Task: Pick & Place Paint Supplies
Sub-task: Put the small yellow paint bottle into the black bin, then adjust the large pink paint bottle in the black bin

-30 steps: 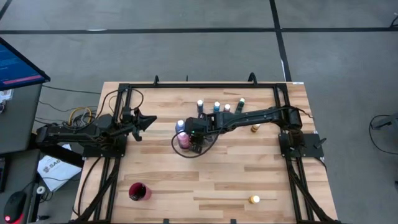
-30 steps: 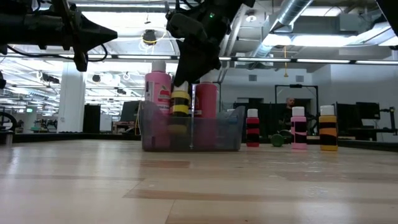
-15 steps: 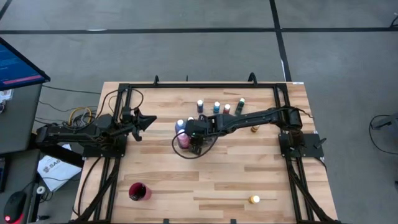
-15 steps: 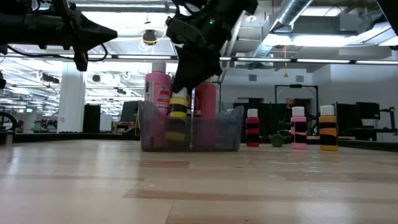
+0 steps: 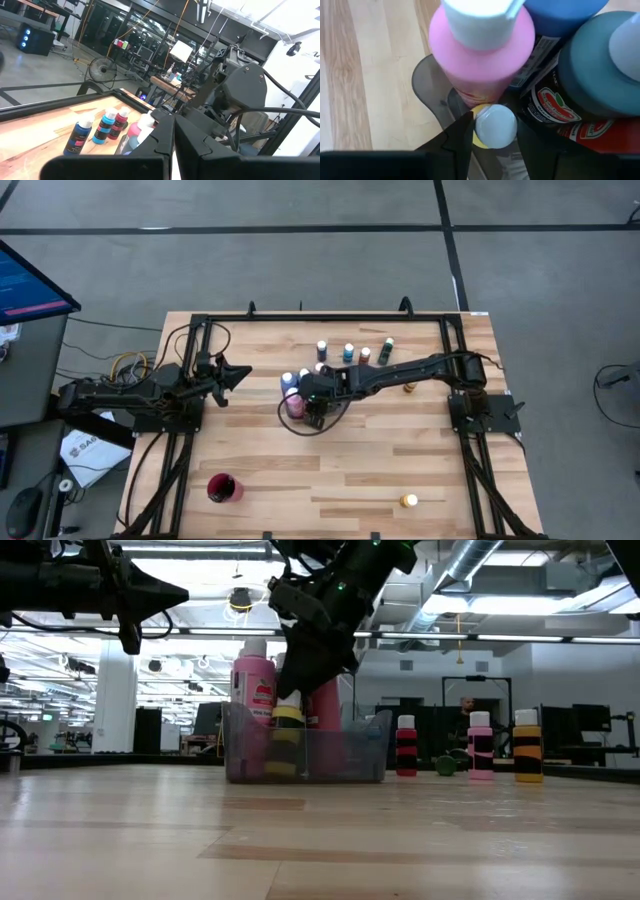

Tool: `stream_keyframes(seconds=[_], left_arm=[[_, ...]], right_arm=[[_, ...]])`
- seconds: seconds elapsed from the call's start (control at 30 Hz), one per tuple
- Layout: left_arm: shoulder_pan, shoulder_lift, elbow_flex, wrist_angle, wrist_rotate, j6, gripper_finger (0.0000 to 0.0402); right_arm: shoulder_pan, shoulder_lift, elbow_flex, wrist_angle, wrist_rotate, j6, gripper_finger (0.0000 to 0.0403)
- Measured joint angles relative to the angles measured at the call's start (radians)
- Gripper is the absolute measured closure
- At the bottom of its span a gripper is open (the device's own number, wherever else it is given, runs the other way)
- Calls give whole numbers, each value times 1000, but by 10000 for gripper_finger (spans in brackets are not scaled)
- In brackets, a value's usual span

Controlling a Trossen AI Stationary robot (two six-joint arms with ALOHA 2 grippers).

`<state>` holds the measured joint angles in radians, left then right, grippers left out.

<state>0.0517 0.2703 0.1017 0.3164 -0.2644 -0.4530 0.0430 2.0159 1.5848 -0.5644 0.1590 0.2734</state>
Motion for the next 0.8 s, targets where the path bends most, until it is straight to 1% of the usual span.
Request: stream_keyframes(seconds=[0.17,0.43,0.6,0.8], left_arm=[[0,0,0,0,0,0,398],[0,0,0,0,0,0,398],[0,0,0,0,0,0,398],[0,0,0,0,0,0,398]], right_arm=[[0,0,0,2,0,-2,237],[1,1,0,22,-5,-11,214],[0,1,0,23,-58,-21,198],[1,3,43,-12,-61,-27,175]])
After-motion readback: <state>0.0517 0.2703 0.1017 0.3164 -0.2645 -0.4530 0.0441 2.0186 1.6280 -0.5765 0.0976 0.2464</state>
